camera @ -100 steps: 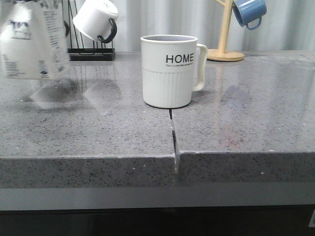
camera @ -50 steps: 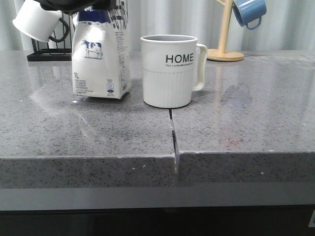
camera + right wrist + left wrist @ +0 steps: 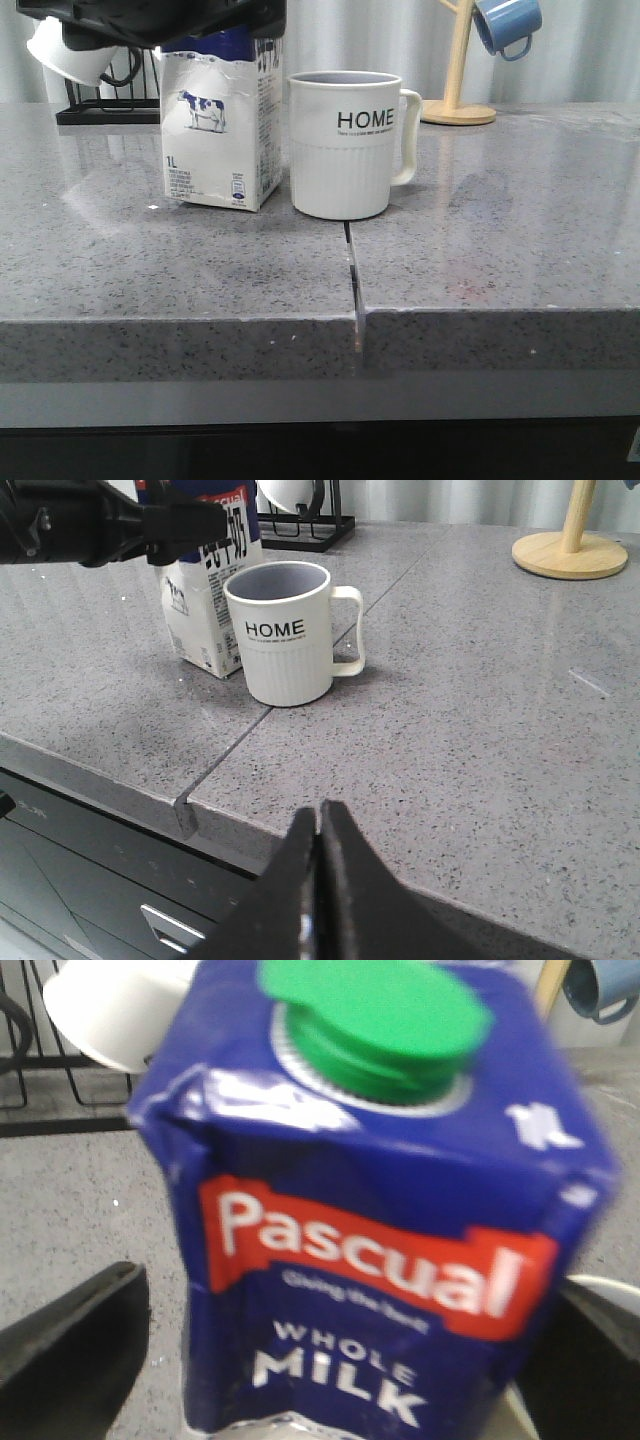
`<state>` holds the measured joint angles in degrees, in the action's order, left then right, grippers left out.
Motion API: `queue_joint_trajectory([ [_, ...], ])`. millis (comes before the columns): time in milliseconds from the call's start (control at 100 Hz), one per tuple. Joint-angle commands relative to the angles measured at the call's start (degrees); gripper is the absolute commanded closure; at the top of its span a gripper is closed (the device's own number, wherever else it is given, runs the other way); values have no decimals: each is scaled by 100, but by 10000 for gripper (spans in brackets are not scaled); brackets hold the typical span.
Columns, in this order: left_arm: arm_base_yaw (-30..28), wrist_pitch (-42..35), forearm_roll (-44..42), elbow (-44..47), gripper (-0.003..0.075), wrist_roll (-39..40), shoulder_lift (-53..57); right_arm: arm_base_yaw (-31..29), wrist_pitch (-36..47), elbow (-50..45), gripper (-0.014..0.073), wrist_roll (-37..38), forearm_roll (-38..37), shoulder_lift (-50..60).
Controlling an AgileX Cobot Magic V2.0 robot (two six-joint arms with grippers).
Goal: Place milk next to cup
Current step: 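Lower the carton beside the mug and open the left gripper, then withdraw the left gripper up and away from the carton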
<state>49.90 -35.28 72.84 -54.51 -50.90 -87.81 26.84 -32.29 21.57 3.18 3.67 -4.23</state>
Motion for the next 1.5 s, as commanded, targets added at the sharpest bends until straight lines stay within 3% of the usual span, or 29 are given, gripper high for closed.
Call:
queue_joint_trajectory([
  [0,45,-174,-133,-14,74,46,312,-10,428,138,599,-34,-28,-63],
  [290,388,-328,-270,945,103,46,1430,-10,428,138,599,-34,-28,-63],
  [510,77,-102,-896,1646,179,74,2423,-10,428,138,599,-34,-28,-63],
  [610,-411,260,-1337,1806,288,89,2834,-10,428,138,599,-34,-28,-63],
  [700,-1179,1098,-1864,1804,451,201,3102,-10,428,138,599,-34,-28,-63],
  [810,-2457,2085,-3071,1790,653,1275,3359,-10,428,138,599,-34,-28,-63],
  [900,-3321,2797,-4025,1755,741,2233,3583,-10,428,138,599,-34,-28,-63],
  [1070,-4548,4053,-5116,1780,741,3348,4169,-10,428,138,599,-34,-28,-63],
  [1220,-4762,4481,-6413,2068,741,4998,4886,-10,428,138,599,-34,-28,-63],
  [1490,-4761,5127,-6888,2825,741,5167,6244,-10,428,138,599,-34,-28,-63],
])
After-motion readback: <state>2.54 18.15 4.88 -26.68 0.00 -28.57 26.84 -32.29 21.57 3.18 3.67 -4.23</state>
